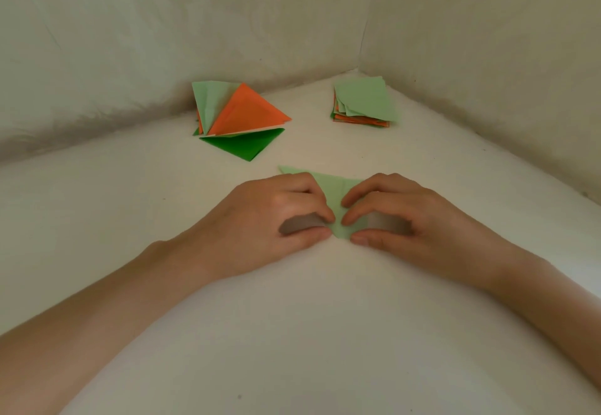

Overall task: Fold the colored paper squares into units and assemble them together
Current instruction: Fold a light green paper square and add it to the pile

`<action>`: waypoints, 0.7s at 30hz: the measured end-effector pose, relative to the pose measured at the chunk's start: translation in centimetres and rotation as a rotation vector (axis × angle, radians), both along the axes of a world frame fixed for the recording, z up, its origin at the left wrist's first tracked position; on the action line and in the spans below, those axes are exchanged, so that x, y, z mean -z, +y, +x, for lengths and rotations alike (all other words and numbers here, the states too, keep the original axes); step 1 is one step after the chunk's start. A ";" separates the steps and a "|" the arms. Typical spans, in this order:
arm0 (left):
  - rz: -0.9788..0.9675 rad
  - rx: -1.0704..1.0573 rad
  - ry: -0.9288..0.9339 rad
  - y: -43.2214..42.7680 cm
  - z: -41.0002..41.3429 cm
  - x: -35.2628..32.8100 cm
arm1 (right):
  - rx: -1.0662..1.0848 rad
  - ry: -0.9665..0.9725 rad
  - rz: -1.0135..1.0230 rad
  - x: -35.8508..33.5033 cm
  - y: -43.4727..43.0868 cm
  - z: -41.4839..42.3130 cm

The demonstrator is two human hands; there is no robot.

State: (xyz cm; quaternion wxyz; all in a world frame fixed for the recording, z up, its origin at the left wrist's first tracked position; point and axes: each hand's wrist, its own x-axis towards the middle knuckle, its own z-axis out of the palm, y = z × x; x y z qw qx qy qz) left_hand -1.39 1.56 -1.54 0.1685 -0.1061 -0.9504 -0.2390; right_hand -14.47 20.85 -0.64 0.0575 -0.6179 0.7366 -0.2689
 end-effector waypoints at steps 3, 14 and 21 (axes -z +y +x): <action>0.062 -0.013 -0.012 0.0 -0.2 0.0 | 0.029 -0.046 0.050 0.0 -0.4 -0.2; -0.109 0.015 0.076 0.2 -0.9 -0.4 | 0.085 -0.133 -0.012 0.0 -0.9 0.1; -0.020 -0.017 0.082 0.0 -1.0 -0.3 | 0.061 -0.097 0.146 -0.4 -0.8 0.1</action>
